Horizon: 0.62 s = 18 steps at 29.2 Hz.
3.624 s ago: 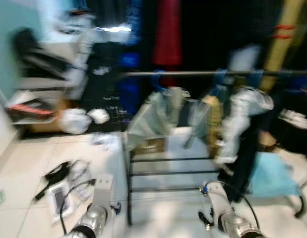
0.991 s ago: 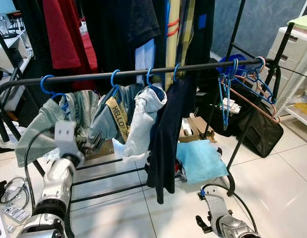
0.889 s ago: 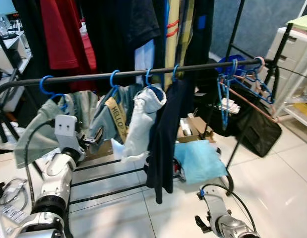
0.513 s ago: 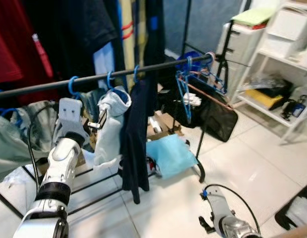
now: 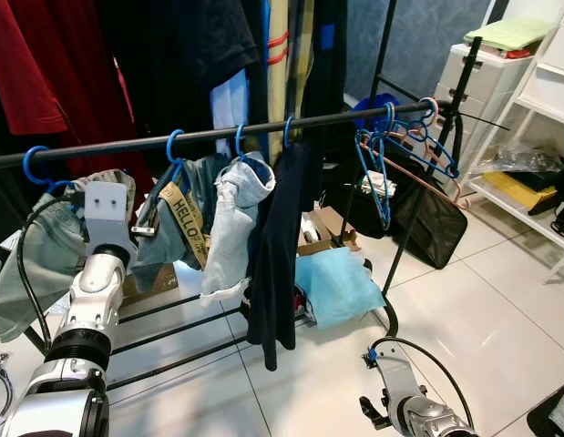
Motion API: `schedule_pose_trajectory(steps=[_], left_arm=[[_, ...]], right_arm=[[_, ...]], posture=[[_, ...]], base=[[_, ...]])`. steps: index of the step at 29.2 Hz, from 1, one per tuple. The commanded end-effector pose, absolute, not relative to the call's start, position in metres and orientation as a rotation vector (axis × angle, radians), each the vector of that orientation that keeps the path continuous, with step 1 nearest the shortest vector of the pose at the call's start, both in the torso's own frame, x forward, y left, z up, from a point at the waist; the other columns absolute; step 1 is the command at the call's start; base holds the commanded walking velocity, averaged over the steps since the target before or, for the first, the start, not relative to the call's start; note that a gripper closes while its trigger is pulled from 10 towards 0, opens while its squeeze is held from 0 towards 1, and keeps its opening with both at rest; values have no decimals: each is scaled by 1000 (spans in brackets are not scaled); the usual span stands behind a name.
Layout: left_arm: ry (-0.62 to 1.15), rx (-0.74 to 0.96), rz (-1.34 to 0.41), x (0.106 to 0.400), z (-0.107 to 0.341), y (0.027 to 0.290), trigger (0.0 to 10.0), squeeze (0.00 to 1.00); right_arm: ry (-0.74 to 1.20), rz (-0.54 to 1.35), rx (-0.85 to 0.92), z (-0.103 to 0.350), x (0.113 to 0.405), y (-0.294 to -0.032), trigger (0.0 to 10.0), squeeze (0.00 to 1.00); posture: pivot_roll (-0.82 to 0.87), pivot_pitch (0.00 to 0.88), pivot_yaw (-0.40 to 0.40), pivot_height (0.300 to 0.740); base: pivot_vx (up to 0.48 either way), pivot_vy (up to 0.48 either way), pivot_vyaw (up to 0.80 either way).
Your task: Hang hanger
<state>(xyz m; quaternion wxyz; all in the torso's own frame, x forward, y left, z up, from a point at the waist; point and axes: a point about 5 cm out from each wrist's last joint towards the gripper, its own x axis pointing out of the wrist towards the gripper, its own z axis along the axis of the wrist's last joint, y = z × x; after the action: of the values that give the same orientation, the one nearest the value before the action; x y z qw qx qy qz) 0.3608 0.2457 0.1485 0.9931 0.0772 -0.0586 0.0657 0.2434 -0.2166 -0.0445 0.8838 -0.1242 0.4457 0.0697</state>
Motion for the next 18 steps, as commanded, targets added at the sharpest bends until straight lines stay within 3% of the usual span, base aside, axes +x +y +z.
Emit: schedule_pose_trajectory(steps=[1, 6, 18], left_arm=[[-92, 158, 105, 363, 146, 241, 10000, 0], [-130, 150, -1, 377, 162, 218, 10000, 0], [-34, 270, -13, 384, 158, 213, 10000, 0]], right_arm=[[932, 150, -268, -46, 241, -217, 10000, 0], [937, 152, -272, -48, 239, -217, 10000, 0], [938, 150, -267, -49, 236, -216, 10000, 0]], posture=[[-77, 0, -10, 740], [-85, 0, -2, 740], [-94, 3, 8, 740]], base=[[0, 0, 0], [0, 0, 0], [0, 0, 0]])
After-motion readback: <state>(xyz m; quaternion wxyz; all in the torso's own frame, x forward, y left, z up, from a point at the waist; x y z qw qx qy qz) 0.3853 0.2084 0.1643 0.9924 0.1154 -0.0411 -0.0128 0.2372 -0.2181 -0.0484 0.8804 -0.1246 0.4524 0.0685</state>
